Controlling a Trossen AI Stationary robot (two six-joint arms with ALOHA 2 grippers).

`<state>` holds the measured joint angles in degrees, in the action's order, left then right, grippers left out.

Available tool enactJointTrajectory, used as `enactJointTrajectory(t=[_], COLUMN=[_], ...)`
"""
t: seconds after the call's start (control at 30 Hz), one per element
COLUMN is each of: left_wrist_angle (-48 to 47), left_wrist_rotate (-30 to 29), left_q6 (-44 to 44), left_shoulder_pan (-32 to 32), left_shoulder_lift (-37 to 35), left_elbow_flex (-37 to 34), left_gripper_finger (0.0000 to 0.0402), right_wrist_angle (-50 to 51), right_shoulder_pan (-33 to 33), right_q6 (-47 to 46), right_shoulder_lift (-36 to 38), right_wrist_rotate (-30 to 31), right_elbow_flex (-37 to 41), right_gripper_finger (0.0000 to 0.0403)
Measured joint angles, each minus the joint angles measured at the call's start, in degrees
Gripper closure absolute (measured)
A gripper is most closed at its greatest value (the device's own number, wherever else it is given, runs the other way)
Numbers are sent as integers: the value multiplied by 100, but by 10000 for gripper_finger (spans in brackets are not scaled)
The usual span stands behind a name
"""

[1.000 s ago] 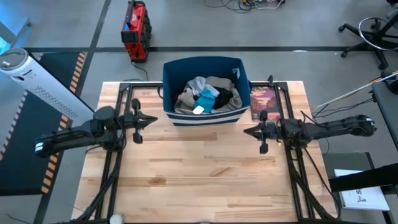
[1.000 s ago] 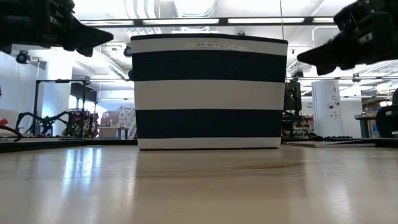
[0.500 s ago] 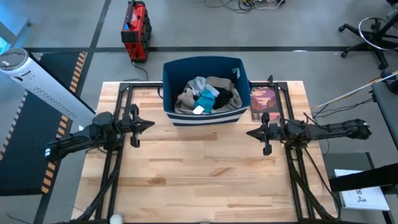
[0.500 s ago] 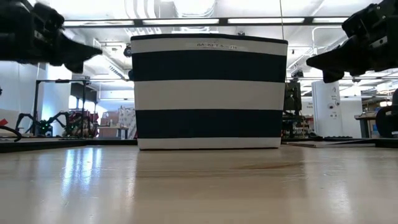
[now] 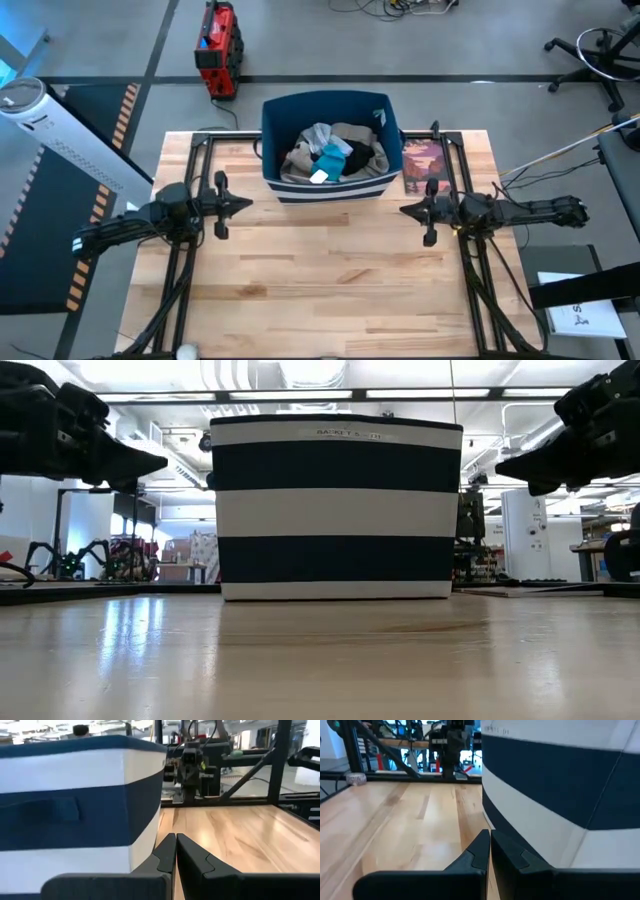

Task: Sort clothes
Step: Return to Home Position

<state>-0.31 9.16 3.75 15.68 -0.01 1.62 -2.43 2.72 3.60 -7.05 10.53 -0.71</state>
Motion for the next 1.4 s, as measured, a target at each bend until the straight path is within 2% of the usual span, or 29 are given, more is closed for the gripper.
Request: enactJointTrajectory(t=[0.33,0.7,1.17,1.4], left_wrist_angle=[167,681,493,491], left_wrist_rotate=[38,294,142,141], left_q6=[22,-43,-51,-354], left_shoulder_pan=[0,-140,-205,-205], left_shoulder_lift=[1,0,25,78], left_elbow_flex=[-62,-106,-109,-109], left_gripper_finger=[401,401,401,402], right_wrist_angle=[15,19,23,27], right_shoulder_pan=[0,0,0,0], right_q6=[-266,9,151,251], right_shoulder_lift=[-250,-208,-191,-253], right_wrist_rotate=[-3,-2,-13,-23], right_elbow_flex=[2,4,7,9], right_gripper_finger=[403,403,403,403])
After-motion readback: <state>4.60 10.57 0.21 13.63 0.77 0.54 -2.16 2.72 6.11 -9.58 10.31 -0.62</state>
